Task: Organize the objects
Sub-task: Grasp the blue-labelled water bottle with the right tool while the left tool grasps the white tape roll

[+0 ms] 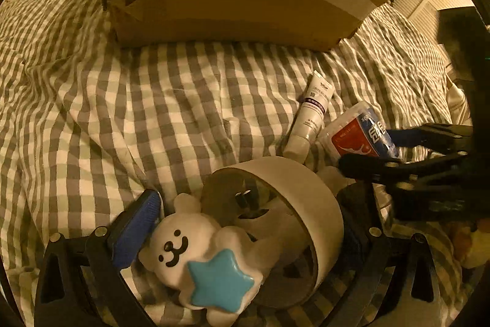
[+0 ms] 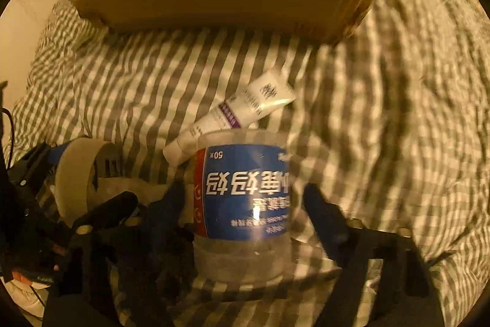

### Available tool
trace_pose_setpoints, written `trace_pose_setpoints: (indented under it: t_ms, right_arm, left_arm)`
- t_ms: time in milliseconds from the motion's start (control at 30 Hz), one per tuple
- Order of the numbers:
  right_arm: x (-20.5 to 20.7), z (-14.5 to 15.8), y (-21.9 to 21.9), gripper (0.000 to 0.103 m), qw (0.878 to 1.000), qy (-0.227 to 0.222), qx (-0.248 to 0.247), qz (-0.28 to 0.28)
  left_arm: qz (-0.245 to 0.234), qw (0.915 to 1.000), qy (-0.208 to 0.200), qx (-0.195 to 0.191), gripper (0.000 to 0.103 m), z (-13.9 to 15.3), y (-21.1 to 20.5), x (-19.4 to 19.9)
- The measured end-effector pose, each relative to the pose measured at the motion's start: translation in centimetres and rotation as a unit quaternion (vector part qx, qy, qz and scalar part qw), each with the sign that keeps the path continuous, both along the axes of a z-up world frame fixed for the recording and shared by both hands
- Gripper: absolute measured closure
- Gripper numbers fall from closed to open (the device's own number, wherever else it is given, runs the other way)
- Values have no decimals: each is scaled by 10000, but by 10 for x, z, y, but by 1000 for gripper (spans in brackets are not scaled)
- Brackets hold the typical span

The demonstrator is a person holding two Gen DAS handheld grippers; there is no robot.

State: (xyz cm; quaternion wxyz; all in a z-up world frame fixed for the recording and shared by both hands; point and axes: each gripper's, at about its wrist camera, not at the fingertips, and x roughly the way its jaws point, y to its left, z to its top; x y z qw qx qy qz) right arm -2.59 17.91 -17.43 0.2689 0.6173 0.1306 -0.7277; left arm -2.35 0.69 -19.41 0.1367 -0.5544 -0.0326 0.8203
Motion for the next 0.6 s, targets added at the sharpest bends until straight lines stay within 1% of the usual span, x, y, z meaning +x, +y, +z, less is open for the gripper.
trace_pose_setpoints:
  t_ms: [33, 67, 133, 267, 333, 500, 533, 567, 600]
  right_arm:
    - [0, -4, -1, 41, 10000, -68, 40, 16]
    - [1, -4, -1, 41, 10000, -41, 29, -11]
    - [4, 0, 0, 41, 10000, 66, 23, -3]
    - [15, 20, 5, 41, 9988, 463, -145, -38]
    - [21, 30, 8, 41, 9978, 607, -248, -58]
    - [32, 47, 14, 41, 9955, 855, -400, -110]
    - [34, 50, 15, 41, 9950, 887, -444, -123]
    - [37, 54, 17, 41, 9944, 916, -498, -147]
    - [36, 56, 18, 41, 9941, 941, -522, -159]
  left_arm:
    - [-26, 10000, -6, 32, 6, 1, 0, 0]
    - [-40, 10000, -1, 63, 7, 2, 0, 1]
    - [-44, 10000, 14, 88, 12, 5, -1, 1]
    - [77, 9999, 31, 86, 20, 14, -4, 4]
    - [139, 9998, 125, 17, 30, 21, -4, 7]
    - [218, 9995, 177, -151, 33, 28, -6, 17]
    - [247, 9994, 185, -158, 34, 30, -8, 19]
    - [278, 9993, 213, -147, 37, 34, -10, 21]
    - [299, 9992, 241, -118, 46, 37, -12, 23]
